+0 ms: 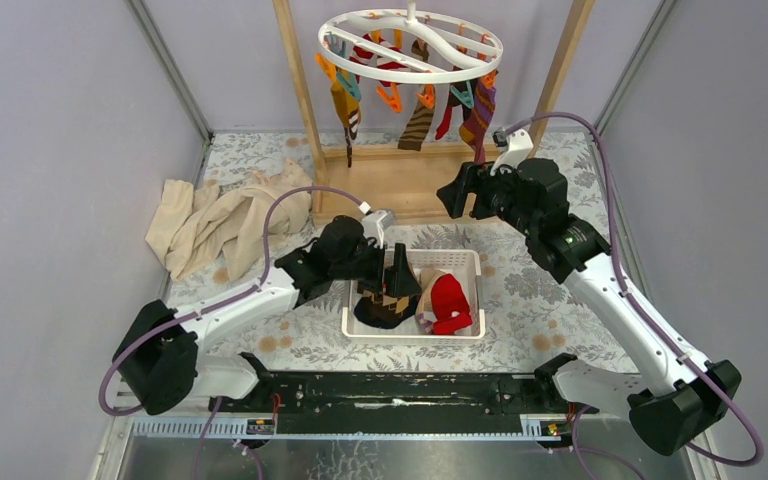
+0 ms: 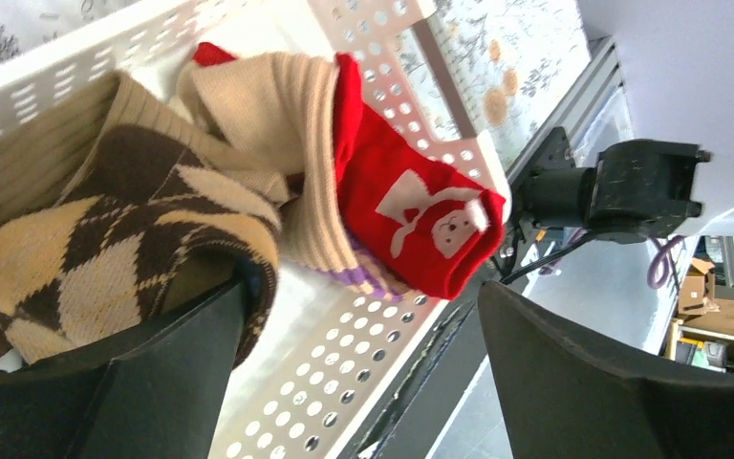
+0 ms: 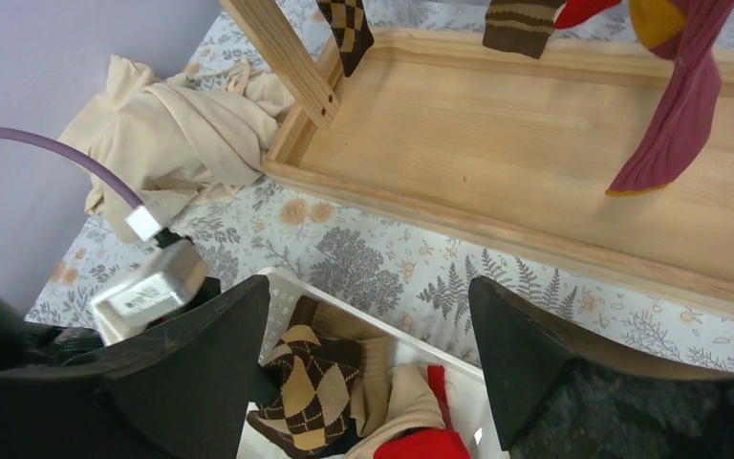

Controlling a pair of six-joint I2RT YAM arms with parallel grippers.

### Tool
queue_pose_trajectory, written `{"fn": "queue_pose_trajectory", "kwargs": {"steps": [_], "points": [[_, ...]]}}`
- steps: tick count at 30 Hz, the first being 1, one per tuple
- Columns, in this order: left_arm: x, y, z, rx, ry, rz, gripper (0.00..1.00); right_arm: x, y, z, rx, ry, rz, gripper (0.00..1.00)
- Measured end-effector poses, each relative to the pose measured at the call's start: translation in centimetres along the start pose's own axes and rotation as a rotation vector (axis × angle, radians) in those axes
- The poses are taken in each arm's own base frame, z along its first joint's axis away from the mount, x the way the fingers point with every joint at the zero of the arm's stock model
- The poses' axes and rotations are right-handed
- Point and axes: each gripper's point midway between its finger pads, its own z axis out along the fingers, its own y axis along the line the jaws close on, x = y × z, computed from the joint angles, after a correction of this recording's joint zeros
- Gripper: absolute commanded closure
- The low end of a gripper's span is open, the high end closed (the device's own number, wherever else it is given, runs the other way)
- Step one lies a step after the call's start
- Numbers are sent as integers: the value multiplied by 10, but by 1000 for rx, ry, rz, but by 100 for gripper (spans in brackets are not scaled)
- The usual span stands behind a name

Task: Remove the socks clipped to the hanger
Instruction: Place the sock in the bin, then remove the sock from the hanger.

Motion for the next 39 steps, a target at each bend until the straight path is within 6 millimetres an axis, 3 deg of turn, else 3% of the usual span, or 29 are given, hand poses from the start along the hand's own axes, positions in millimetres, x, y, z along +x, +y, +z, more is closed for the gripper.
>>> {"fn": "queue_pose_trajectory", "kwargs": {"steps": [5, 9, 15, 18, 26, 33, 39], "points": [[-20, -18, -9, 9, -34, 36, 1, 6, -10, 2, 25, 18, 12, 17], [-40, -31, -20, 4, -77, 65, 1, 2, -29, 3, 61, 12, 43, 20], [-50, -38, -32, -10, -109, 80, 1, -13, -98, 6, 175, -21, 184, 31], [-50, -38, -36, -19, -117, 81, 1, -19, -120, 14, 187, -44, 254, 40], [-51, -39, -46, -37, -137, 84, 1, -24, -125, 53, 83, -61, 286, 52], [-50, -38, -50, -45, -137, 82, 1, -38, -137, 82, 66, -117, 261, 51], [-54, -41, -55, -51, -147, 87, 1, -33, -151, 106, 63, -138, 261, 46]]}}
